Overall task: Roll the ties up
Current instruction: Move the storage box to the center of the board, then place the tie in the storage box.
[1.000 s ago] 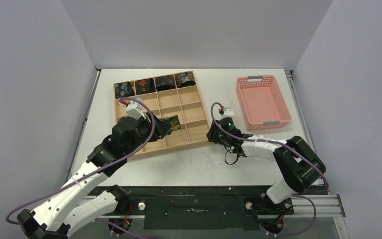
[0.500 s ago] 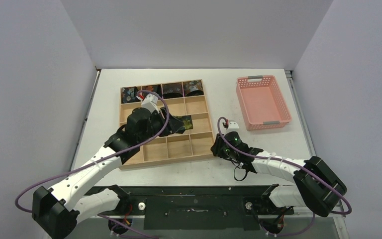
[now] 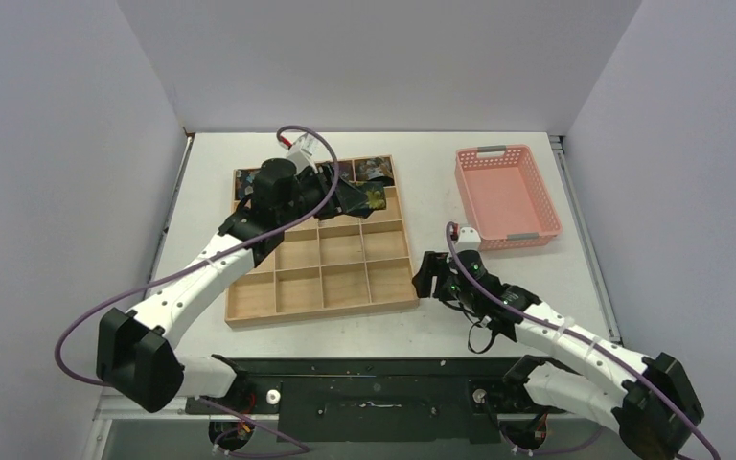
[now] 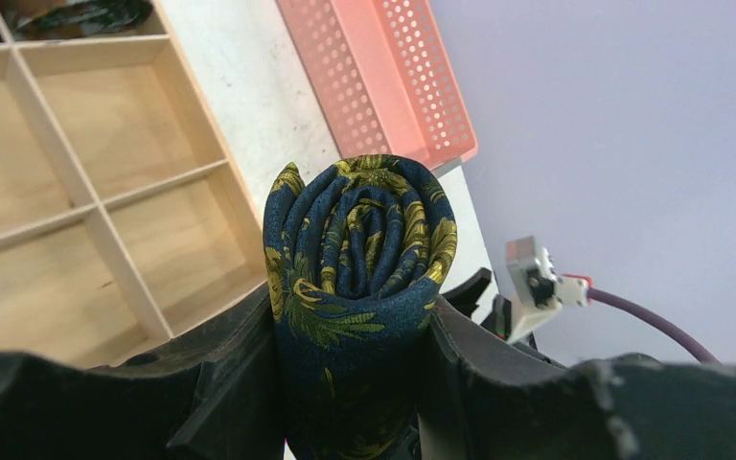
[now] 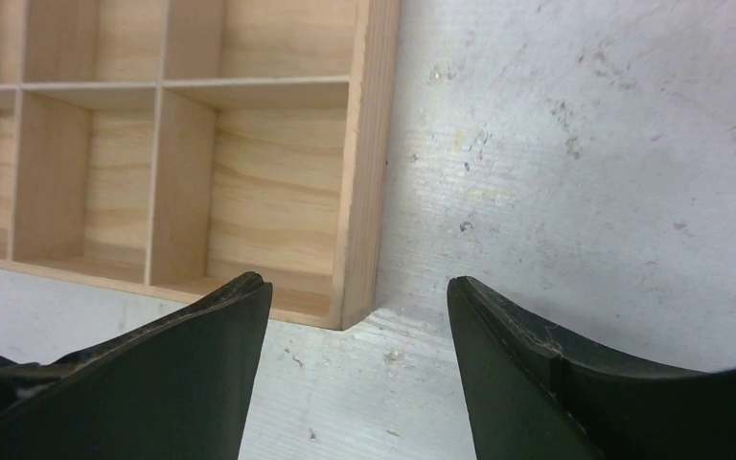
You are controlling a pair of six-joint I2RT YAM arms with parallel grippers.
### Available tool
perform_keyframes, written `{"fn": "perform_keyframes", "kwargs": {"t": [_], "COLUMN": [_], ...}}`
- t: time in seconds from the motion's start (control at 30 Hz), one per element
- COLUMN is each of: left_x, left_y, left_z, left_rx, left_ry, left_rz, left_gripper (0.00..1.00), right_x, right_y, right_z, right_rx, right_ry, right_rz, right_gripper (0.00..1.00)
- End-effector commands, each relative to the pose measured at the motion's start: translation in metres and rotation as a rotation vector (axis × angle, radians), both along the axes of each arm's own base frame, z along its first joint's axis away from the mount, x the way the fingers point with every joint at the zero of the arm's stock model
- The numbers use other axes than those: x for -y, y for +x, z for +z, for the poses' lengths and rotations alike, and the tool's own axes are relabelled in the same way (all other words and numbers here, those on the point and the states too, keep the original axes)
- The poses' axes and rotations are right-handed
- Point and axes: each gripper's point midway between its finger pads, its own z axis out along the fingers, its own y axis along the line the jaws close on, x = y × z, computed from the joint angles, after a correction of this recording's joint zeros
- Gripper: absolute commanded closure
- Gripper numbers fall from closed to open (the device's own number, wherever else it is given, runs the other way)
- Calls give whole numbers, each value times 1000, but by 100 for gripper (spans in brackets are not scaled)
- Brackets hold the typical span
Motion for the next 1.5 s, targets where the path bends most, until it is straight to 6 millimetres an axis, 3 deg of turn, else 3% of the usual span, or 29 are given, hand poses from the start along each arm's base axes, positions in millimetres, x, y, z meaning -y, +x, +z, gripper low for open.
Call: {"fn": "perform_keyframes", "kwargs": {"t": [0.0,0.13,0.27,0.4,0.5,0.7,0.8,0.9,1.13,1.47], "left_x": [25,43,68,90,96,98,92,84,73,59], "left_y": [21,44,59,69,78,99,113,126,141,139], "left_z": [36,37,33,11,-13,-62,-95,-116,-147,-184], "left_rx": [97,95,80,-27,-87,-183,-247,-278,-331,-397], "left_ry": [-67,-111,-143,-212,-241,-209,-134,-80,-37,112], "left_rz": [-109,-179,-294,-393,-397,-346,-289,-240,-176,-148], "left_gripper": [100,100,100,100,100,100,100,100,100,100], "right_x": [15,31,30,31,33,33,33,34,35,36], "right_y": [8,4,-3,-6,-8,-8,-7,-8,-7,-5], "right_z": [32,27,23,26,23,19,19,18,18,15], "right_rx": [98,104,112,132,131,123,126,127,133,131], "right_ry": [7,1,53,69,58,45,41,41,41,28], "right_rz": [-65,-135,-127,-116,-112,-103,-103,-103,-108,-115], "right_gripper": [31,31,32,32,32,32,32,32,32,32]}}
